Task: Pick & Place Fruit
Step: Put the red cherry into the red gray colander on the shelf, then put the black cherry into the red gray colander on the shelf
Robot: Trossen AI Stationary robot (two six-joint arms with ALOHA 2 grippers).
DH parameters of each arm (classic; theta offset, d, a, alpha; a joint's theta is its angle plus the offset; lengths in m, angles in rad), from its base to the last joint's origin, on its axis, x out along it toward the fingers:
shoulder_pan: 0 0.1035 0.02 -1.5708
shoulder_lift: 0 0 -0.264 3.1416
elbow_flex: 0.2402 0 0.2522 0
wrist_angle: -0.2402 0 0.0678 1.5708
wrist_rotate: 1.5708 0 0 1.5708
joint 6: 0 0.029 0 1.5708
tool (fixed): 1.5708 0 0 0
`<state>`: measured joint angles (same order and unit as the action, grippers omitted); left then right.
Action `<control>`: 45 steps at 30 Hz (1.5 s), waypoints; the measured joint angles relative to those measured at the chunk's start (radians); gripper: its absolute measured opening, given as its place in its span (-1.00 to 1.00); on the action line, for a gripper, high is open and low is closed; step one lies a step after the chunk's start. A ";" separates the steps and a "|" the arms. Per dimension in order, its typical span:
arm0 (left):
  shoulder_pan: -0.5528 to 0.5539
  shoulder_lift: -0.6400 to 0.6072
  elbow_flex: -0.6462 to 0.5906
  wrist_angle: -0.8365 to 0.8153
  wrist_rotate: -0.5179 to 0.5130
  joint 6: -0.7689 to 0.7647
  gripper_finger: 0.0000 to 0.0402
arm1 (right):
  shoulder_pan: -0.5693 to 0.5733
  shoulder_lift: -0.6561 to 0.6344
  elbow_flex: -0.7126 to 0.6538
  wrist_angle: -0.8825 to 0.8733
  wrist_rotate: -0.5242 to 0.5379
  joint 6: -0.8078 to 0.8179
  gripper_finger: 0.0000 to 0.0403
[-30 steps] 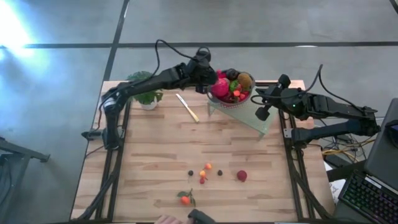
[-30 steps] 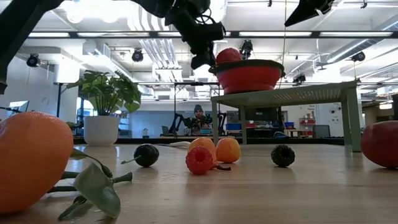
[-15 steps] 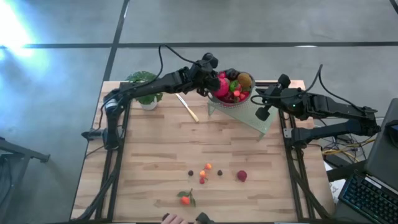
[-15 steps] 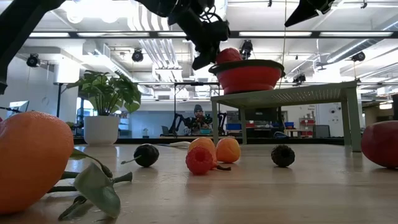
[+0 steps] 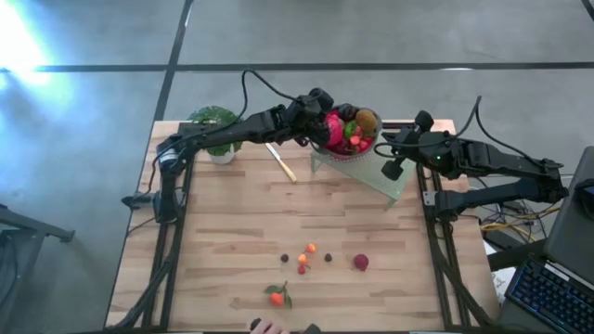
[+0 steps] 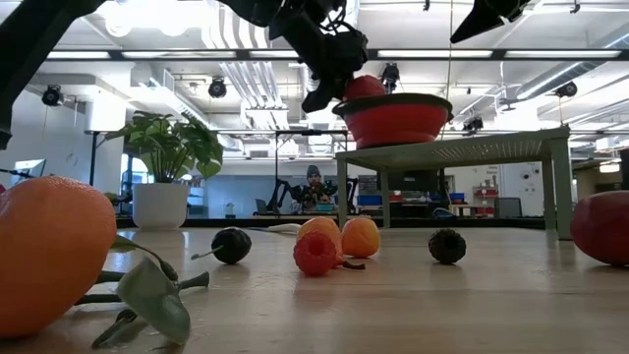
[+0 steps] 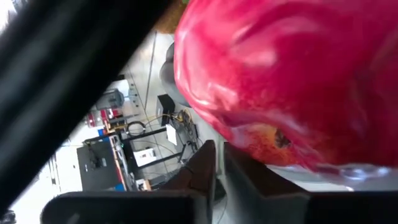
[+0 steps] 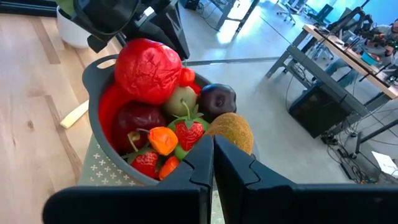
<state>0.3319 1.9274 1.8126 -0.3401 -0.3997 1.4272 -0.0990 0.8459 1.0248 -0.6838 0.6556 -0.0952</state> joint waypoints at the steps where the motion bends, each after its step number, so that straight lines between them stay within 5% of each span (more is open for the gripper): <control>1: -0.001 0.000 0.000 0.000 0.000 0.002 -0.76 | 0.000 0.000 0.000 0.000 0.000 -0.003 -0.96; 14: -0.011 0.000 0.000 0.000 -0.011 0.008 -0.16 | 0.000 0.000 0.000 0.000 0.000 -0.013 -0.96; 26: -0.011 -0.039 -0.002 0.005 -0.146 0.033 -0.11 | 0.000 0.000 0.000 0.001 0.000 -0.013 -0.96; 33: -0.011 -0.098 -0.002 -0.093 -0.162 -0.199 -0.11 | 0.000 -0.002 0.000 0.001 0.000 -0.010 -0.96; 37: -0.011 -0.144 -0.001 -0.286 -0.088 -0.420 -0.11 | 0.000 -0.002 0.000 0.001 0.000 -0.014 -0.96; 45: 0.039 -0.181 -0.006 -0.597 0.352 -0.799 -0.11 | 0.000 -0.002 0.000 0.002 0.000 -0.015 -0.96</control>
<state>0.3709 1.7464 1.8064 -0.9373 -0.0476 0.6281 -0.0990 0.8444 1.0245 -0.6815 0.6559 -0.1098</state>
